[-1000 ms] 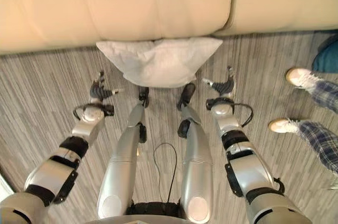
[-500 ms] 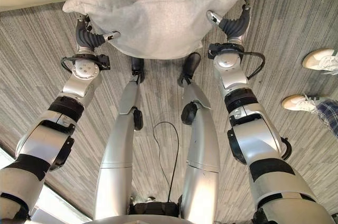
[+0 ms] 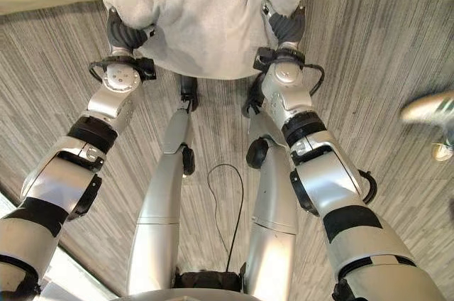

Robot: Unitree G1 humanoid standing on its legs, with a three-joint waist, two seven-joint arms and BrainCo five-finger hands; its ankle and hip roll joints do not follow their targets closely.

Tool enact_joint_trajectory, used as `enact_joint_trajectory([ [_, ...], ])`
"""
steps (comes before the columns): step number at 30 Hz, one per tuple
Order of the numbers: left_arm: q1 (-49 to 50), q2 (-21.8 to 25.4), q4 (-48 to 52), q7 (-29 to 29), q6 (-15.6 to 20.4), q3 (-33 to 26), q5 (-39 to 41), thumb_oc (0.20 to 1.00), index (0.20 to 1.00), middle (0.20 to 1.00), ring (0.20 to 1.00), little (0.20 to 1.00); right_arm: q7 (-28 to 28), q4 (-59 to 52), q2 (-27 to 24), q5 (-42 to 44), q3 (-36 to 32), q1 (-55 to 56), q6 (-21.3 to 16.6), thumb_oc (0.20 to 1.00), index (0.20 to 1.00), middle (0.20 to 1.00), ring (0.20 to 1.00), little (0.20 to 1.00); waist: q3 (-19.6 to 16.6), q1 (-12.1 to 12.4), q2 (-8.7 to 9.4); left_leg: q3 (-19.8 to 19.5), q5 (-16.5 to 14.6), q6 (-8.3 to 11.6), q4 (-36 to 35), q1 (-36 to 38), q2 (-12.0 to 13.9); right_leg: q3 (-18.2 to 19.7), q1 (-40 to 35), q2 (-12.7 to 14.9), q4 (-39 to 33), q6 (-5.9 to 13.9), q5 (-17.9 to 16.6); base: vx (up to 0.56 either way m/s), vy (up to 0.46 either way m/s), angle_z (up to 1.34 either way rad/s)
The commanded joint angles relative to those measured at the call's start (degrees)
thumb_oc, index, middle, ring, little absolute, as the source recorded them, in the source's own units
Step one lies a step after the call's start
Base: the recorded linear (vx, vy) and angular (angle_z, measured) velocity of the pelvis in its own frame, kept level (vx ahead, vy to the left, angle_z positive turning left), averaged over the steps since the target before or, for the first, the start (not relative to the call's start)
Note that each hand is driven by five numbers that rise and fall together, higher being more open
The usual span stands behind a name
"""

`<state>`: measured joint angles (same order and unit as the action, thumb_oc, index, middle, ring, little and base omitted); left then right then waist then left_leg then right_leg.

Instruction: Pick up all the scattered cushions and arrange them neatly on the sofa.

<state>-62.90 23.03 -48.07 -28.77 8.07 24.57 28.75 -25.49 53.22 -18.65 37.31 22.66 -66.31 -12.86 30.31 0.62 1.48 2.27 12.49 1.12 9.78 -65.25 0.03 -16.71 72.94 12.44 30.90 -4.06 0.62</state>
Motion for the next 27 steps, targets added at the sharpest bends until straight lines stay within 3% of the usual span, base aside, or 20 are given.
enact_joint_trajectory([
  [1,0.3,-6.8,7.8,2.5,9.2,1.2,-2.7,0.2,0.2,0.2,0.2,0.2,4.2,-8.2,7.4,-5.9,5.0,4.3,-6.3,0.2,0.2,0.2,0.2,0.2,-15.7,-1.0,-0.68,-2.1,-9.1,3.18,6.3,-9.2,2.8,5.5,3.4,1.0,-8.3,13.21,-4.6,0.0,-0.004,-0.04],
  [3,7.2,-8.1,13.7,2.9,9.7,-3.1,-2.6,0.2,0.2,0.2,0.2,0.2,3.6,-13.9,5.2,-8.1,-0.1,10.7,-6.7,0.2,0.2,0.2,0.2,0.2,-16.7,-1.4,-0.12,-1.6,-8.8,3.89,3.9,-3.9,3.3,4.7,-1.6,0.5,-9.8,13.42,-4.6,-0.04,-0.028,-0.05],
  [9,15.9,-8.5,20.4,4.9,9.1,-4.5,-4.1,0.2,0.2,0.2,0.2,0.2,4.1,-19.5,4.2,-11.0,-3.3,19.5,-5.8,0.2,0.2,0.2,0.2,0.2,-16.3,-1.6,0.32,-1.5,-8.6,4.34,0.3,6.5,2.9,3.5,-10.8,0.3,-12.1,13.39,-4.6,-0.03,-0.034,0.0],
  [13,28.0,-7.3,27.2,7.7,8.3,-4.3,-7.6,0.2,0.2,0.2,0.2,0.2,5.2,-26.2,3.6,-15.2,-6.4,32.2,-4.9,0.2,0.2,0.2,0.2,0.2,-16.5,-2.0,0.57,-1.1,-9.4,4.31,-2.2,20.2,2.5,2.3,-24.6,-0.4,-17.5,13.01,-4.7,0.0,-0.019,0.0],
  [15,32.6,-6.8,29.7,8.6,8.3,-4.6,-8.1,0.2,0.2,0.2,0.2,0.2,5.8,-28.6,3.6,-16.5,-7.4,36.7,-4.5,0.2,0.2,0.2,0.2,0.2,-16.8,-2.3,0.71,-0.5,-8.0,3.84,-3.4,24.5,2.2,1.1,-29.7,-0.2,-19.9,12.45,-6.4,0.04,-0.003,-0.16],
  [16,39.5,-6.0,33.6,10.1,8.3,-5.7,-8.8,0.2,0.2,0.2,0.2,0.2,6.6,-32.0,3.5,-18.8,-9.0,43.6,-4.0,0.2,0.2,0.2,0.2,0.2,-17.9,-2.4,0.84,-0.1,-8.4,3.8,-5.7,31.9,2.2,0.8,-37.9,-0.9,-23.0,12.57,-6.1,0.18,-0.037,-0.12],
  [18,46.3,-5.0,36.0,11.8,8.1,-7.2,-8.3,0.2,0.2,0.2,0.2,0.2,7.5,-35.0,2.8,-20.5,-11.0,49.6,-3.3,0.2,0.2,0.2,0.2,0.2,-19.4,-2.3,0.59,0.3,-8.5,3.8,-8.3,39.3,2.3,0.4,-46.3,-1.7,-26.3,12.74,-5.9,0.24,-0.017,-0.08],
  [24,56.2,-3.4,38.4,14.4,7.5,-9.5,-7.6,0.2,0.2,0.2,0.2,0.2,9.3,-40.7,1.6,-25.6,-13.8,59.0,-2.0,0.2,0.2,0.2,0.2,0.2,-23.1,-2.4,0.35,1.9,-9.1,3.92,-12.6,51.9,3.4,0.4,-59.1,-3.5,-30.4,13.07,-4.5,0.19,-0.009,-0.04],
  [27,58.0,-3.0,39.6,14.9,7.2,-9.9,-7.8,0.2,0.2,0.2,0.2,0.2,9.5,-42.1,1.3,-26.6,-14.7,60.8,-2.0,0.2,0.2,0.2,0.2,0.2,-24.4,-2.7,0.37,2.0,-9.4,3.84,-13.2,54.0,3.6,0.6,-61.2,-4.0,-31.2,13.12,-4.1,0.1,-0.024,-0.06],
])
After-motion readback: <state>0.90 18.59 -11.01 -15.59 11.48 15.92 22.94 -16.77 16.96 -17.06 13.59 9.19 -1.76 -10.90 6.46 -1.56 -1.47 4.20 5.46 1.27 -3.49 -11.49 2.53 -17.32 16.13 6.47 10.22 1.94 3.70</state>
